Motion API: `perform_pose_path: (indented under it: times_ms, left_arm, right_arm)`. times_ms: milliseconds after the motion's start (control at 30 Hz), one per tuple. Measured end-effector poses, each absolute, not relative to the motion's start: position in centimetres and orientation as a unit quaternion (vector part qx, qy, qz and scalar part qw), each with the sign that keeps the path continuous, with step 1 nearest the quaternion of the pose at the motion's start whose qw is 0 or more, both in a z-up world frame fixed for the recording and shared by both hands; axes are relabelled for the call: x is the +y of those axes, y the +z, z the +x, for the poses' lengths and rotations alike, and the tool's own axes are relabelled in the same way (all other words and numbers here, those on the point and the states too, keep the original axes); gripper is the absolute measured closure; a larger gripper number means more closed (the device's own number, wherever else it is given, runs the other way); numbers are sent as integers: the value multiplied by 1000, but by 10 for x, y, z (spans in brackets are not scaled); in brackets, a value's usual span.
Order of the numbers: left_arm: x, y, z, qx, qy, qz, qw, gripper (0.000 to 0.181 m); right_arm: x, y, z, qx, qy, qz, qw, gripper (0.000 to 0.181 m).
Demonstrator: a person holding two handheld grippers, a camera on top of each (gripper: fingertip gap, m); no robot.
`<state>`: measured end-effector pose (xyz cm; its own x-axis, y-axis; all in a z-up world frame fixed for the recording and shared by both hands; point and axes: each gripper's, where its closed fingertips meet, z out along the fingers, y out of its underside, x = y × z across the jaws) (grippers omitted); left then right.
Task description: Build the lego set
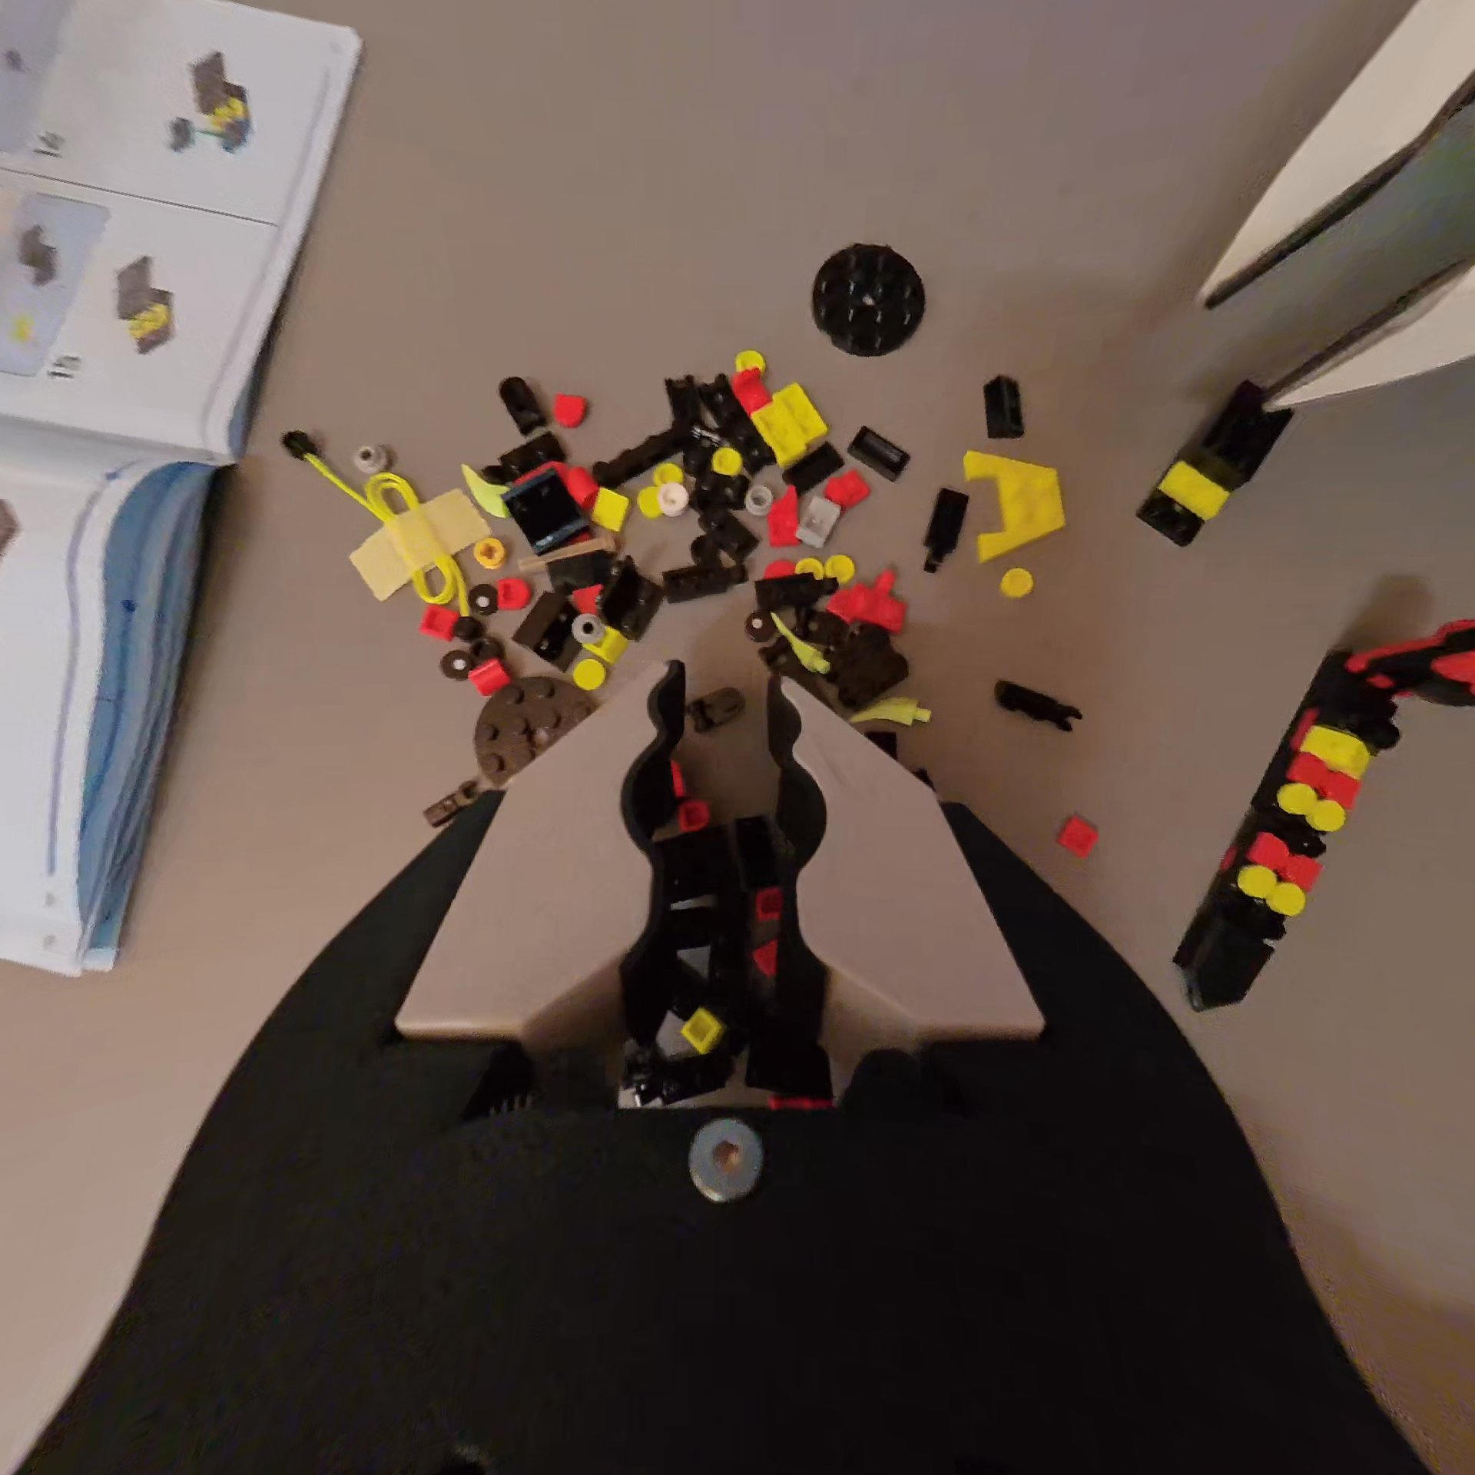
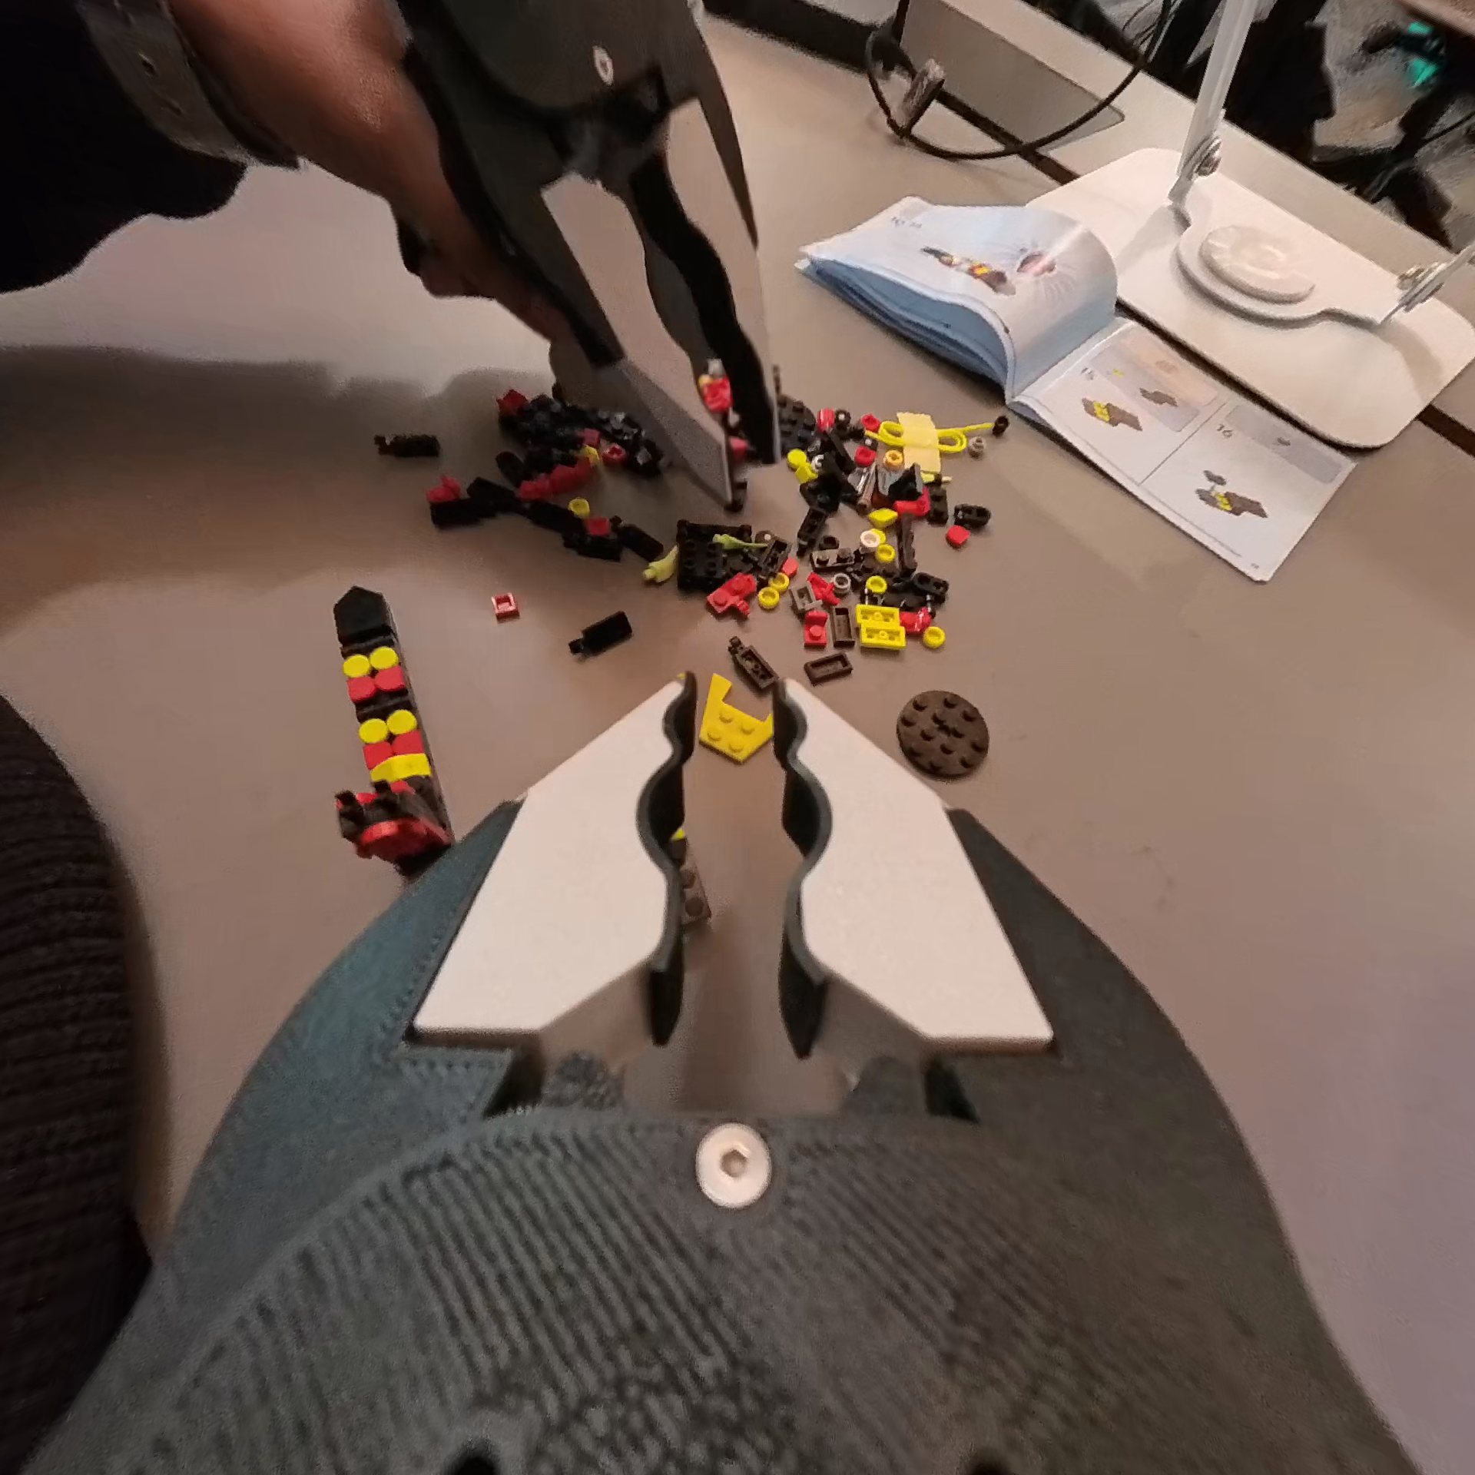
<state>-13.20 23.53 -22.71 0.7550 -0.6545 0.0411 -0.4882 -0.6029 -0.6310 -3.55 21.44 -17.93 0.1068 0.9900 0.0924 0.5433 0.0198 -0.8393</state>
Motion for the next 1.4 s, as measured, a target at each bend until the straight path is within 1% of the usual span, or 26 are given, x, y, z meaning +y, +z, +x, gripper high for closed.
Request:
perform_pose_path:
  times_ms: [167,300,367,500,667,867,1067,1300,1400]
  left_arm:
    - [228,-231,-128,328,-145,-888,288,163]
    - [214,-233,-129,338,-143,-897,246,162]
    - [209,-233,-130,346,-139,-899,230,159]
    - [226,-221,-130,329,-131,-890,288,160]
    - [236,-230,-142,298,-119,-899,300,161]
    - [228,-233,-134,312,-147,-893,289,164]
    - [205,-236,-132,332,-159,-903,223,164]
    - [218,-228,-132,297,-162,-906,256,165]
    - [221,-234,-136,254,-152,-923,248,167]
  right_arm:
    - [211,-178,-37,-605,294,-632,386,164]
    - [210,-176,-37,-604,298,-630,386,164]
    - [210,-176,-36,-603,300,-631,386,164]
    - [209,-176,-36,-603,302,-630,384,164]
    - [208,-176,-37,-606,301,-629,384,164]
    - [208,-177,-37,-607,301,-630,381,164]
    - [208,-178,-37,-606,302,-630,380,164]
    - [208,-177,-36,-605,302,-631,381,163]
    - [209,-177,-36,-604,301,-631,382,163]
